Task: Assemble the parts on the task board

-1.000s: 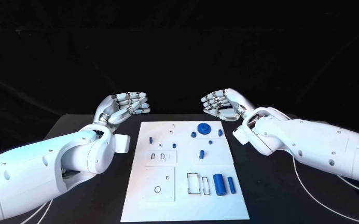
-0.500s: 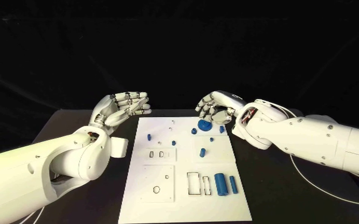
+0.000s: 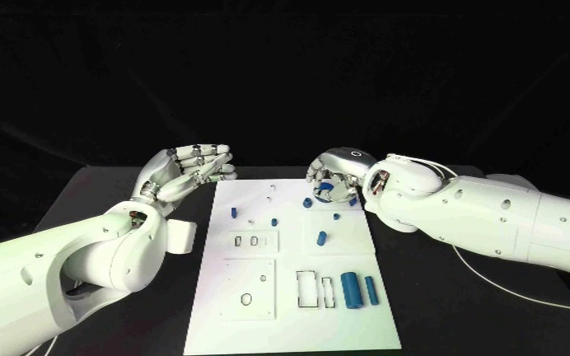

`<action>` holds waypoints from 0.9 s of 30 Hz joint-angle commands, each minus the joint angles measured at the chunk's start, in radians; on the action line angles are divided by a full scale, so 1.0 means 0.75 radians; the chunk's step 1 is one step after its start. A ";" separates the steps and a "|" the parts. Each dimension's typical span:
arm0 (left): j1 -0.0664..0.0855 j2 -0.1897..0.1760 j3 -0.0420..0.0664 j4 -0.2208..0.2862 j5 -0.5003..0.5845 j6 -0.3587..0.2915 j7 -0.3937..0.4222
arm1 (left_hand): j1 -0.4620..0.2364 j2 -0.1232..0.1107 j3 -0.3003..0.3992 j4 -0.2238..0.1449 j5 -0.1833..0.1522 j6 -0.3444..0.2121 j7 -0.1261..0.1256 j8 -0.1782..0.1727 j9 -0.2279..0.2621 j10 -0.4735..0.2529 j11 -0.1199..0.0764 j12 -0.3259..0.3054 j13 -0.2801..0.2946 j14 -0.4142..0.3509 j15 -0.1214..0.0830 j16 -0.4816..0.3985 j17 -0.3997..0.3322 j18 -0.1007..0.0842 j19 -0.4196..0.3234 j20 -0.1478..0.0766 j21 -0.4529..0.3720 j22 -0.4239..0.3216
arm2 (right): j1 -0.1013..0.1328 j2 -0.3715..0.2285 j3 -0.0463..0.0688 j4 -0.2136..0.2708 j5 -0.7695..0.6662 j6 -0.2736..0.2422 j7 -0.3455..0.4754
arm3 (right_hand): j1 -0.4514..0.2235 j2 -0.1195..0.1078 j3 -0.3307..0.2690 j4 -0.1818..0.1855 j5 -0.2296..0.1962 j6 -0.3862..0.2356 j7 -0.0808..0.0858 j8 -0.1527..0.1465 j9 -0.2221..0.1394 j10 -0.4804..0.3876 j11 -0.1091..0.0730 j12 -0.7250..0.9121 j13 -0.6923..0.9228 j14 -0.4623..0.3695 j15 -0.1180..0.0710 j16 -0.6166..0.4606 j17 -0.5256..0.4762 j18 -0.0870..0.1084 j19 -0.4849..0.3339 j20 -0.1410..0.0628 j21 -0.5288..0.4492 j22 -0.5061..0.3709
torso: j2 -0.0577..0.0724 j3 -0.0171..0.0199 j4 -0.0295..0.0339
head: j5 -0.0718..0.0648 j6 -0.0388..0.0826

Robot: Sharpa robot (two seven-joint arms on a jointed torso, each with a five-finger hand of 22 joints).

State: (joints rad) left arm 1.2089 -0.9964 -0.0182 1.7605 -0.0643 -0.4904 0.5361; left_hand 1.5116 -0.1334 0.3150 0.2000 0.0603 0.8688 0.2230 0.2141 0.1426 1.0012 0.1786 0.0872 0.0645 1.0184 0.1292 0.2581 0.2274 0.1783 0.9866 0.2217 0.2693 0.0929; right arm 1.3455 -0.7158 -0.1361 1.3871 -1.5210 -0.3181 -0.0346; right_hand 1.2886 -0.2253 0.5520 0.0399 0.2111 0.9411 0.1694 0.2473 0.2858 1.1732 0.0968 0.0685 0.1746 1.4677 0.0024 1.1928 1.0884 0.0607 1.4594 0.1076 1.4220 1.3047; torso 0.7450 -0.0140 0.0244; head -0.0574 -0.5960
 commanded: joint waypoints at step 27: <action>0.036 -0.027 0.003 0.037 -0.010 0.042 -0.013 | -0.023 -0.013 0.007 0.002 -0.007 -0.002 0.011 -0.012 -0.005 0.000 0.004 -0.020 -0.001 -0.021 0.006 -0.018 0.006 0.006 -0.001 0.012 -0.010 -0.006 | -0.002 0.061 -0.003 -0.036 -0.161 0.144 -0.100 | -0.001 -0.013 -0.004 0.016 -0.036 -0.019 -0.003 -0.006 0.029 -0.073 0.009 0.000 -0.007 0.035 0.020 0.088 0.071 -0.020 -0.001 0.017 0.036 0.063 | 0.050 -0.0092 0.0171 | -0.012 -0.005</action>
State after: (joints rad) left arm 1.2341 -1.0169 -0.0170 1.7846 -0.0660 -0.4785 0.5228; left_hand 1.5023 -0.1427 0.3149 0.2000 0.0603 0.8688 0.2230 0.2085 0.1402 1.0011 0.1786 0.0781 0.0646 1.0074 0.1328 0.2476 0.2312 0.1782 0.9865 0.2217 0.2655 0.0889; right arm 1.3449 -0.6722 -0.1377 1.3616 -1.6205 -0.2354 -0.1014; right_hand 1.2835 -0.2387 0.5477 0.0442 0.1879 0.9225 0.1636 0.2423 0.3065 1.1216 0.0982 0.0686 0.1691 1.4684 0.0089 1.2530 1.1397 0.0608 1.4555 0.1185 1.4427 1.3079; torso 0.7790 -0.0224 0.0376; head -0.0689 -0.6003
